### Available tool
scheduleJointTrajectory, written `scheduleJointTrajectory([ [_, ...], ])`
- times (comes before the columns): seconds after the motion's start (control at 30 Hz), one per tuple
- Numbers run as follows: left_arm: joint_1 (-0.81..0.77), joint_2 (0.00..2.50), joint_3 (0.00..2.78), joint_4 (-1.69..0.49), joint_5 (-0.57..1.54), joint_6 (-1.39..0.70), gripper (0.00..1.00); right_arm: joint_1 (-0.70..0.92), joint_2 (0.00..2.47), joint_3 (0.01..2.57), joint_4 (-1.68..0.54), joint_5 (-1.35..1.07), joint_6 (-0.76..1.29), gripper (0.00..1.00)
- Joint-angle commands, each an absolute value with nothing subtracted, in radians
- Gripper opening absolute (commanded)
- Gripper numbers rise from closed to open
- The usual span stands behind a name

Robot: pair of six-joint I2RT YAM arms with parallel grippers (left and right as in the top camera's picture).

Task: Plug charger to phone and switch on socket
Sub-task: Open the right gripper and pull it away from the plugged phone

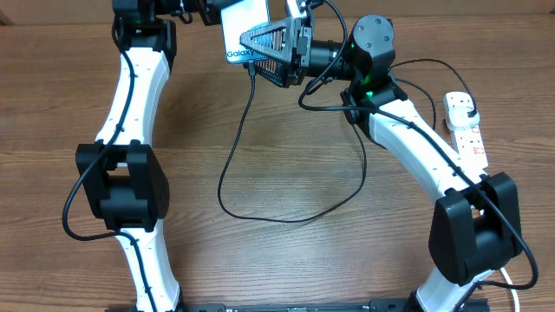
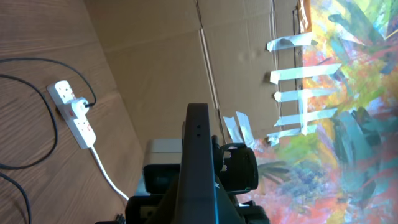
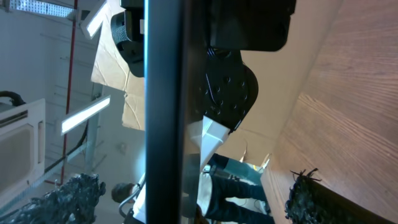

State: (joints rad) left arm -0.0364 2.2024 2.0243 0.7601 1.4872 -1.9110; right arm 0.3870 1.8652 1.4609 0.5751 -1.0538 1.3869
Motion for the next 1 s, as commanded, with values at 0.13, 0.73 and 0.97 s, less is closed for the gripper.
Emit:
scheduleJointTrajectory([
  [0.13,-0.006,2.190,2.044,0.767,1.496,-1.908,0.04,0.368,1.850,1.461,0.600,-1.047,1.384,1.00],
  [0.73,0.036,2.190,2.044,0.767,1.520,-1.907,0.04,0.211,1.850,1.460,0.021,-1.025,1.105,1.00],
  [0.97,0.036,2.190,2.044,0.767,1.520,-1.902,0.04,0.191,1.848,1.460,-0.521,-0.794,0.834,1.00],
])
